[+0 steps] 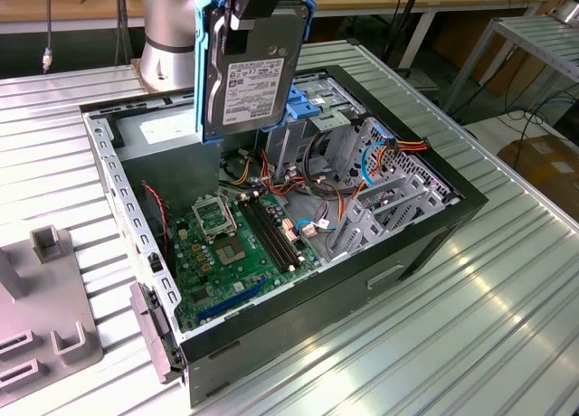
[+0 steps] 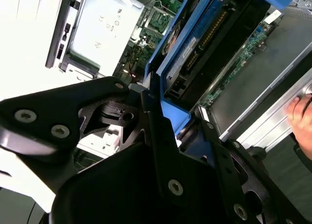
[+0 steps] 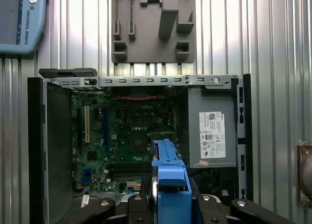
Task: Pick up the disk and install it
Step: 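Insert the disk into the insertion slot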
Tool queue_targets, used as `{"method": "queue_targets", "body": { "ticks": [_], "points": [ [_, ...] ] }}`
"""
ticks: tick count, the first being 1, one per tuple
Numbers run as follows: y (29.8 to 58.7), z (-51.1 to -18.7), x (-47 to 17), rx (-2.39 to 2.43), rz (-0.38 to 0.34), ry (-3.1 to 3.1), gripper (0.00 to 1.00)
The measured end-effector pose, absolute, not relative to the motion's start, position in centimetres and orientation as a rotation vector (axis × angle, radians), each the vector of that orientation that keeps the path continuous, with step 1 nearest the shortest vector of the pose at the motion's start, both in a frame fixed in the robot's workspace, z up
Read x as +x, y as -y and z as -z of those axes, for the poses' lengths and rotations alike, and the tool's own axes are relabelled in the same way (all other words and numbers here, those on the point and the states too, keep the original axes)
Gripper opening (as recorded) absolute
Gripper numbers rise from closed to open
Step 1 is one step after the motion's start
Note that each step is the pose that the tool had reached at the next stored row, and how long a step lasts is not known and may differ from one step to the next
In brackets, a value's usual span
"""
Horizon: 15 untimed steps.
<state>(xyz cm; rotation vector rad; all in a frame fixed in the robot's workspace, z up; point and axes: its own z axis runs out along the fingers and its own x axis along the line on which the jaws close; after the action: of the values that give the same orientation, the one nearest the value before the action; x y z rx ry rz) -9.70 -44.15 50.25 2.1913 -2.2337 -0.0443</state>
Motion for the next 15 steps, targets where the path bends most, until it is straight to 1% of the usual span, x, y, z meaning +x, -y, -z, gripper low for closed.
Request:
{"method": "queue_targets", "body": {
  "ticks": [15],
  "points": [
    [45.4, -50.2, -8.9, 2.190, 0.042, 2.233, 0.37]
  ]
}}
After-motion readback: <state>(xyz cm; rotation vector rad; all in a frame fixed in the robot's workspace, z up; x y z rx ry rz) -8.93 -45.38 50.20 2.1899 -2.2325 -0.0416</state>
